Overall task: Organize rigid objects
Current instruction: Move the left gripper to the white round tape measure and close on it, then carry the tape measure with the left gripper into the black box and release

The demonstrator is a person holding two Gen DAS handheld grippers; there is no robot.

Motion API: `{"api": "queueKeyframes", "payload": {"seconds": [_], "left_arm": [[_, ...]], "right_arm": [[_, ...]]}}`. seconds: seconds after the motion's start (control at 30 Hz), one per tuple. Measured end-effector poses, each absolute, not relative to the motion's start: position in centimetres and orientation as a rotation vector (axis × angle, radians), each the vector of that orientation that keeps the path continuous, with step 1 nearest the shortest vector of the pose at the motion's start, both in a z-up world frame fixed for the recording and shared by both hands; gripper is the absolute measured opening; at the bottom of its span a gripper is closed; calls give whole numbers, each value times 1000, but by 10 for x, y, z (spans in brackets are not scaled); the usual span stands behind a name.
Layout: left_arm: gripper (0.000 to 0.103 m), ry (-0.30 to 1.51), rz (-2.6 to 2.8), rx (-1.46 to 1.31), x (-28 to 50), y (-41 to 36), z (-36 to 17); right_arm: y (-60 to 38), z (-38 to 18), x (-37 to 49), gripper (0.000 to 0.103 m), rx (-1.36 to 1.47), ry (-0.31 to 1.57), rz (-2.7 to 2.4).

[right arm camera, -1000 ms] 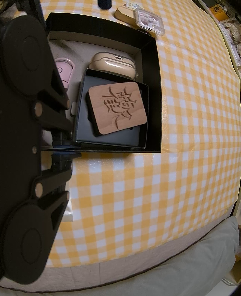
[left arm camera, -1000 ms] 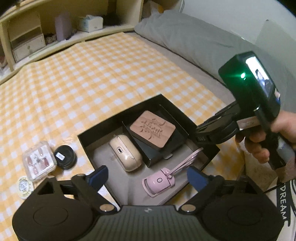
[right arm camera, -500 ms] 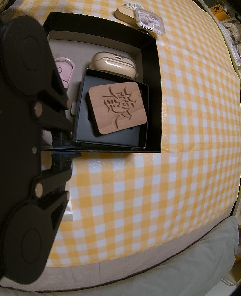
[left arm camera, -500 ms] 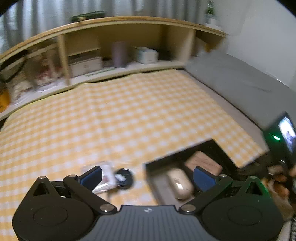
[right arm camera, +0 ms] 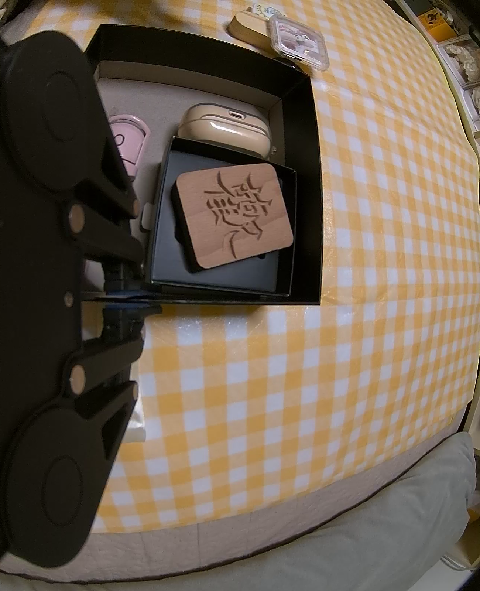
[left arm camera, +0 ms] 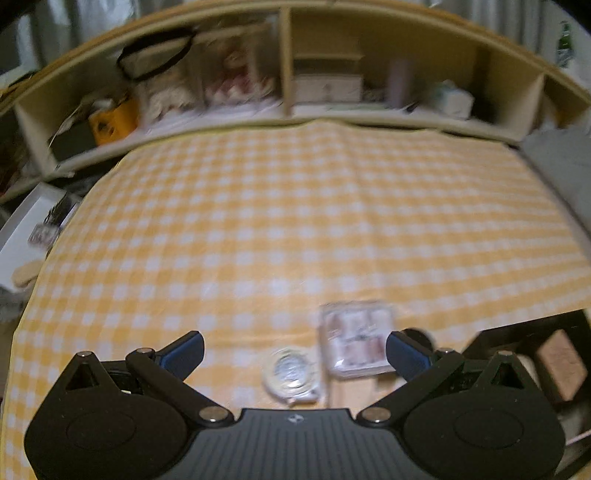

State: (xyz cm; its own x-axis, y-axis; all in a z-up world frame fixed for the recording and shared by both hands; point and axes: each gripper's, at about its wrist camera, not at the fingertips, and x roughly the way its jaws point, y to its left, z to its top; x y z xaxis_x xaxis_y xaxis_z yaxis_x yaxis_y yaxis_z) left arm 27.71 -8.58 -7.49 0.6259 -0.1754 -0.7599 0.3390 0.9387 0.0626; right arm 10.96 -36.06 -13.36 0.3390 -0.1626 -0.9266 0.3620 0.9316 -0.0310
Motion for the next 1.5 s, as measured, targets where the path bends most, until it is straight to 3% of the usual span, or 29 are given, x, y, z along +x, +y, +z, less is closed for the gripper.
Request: {"api": "queueKeyframes", "payload": {"seconds": [0.27, 0.5, 0.77, 0.97, 1.13, 1.5], "left_arm": [[102, 921, -199, 280, 292, -69, -110], [90, 987, -226, 401, 287, -69, -135], [88, 916, -340, 501, 265, -92, -149], [77, 902, -342, 409, 272, -91, -151], [53, 924, -329, 303, 285, -81, -149], [53, 918, -209, 143, 310, -58, -130]], "right_arm": [[-360, -134, 110, 4, 190, 1179, -344], [-359, -134, 111, 4, 190, 1179, -345], [-360, -135, 110, 5, 189, 1180, -345], [-360, -135, 110, 5, 189, 1180, -346], [-362, -137, 110, 5, 188, 1184, -345], [-363, -139, 109, 5, 186, 1187, -346]]}}
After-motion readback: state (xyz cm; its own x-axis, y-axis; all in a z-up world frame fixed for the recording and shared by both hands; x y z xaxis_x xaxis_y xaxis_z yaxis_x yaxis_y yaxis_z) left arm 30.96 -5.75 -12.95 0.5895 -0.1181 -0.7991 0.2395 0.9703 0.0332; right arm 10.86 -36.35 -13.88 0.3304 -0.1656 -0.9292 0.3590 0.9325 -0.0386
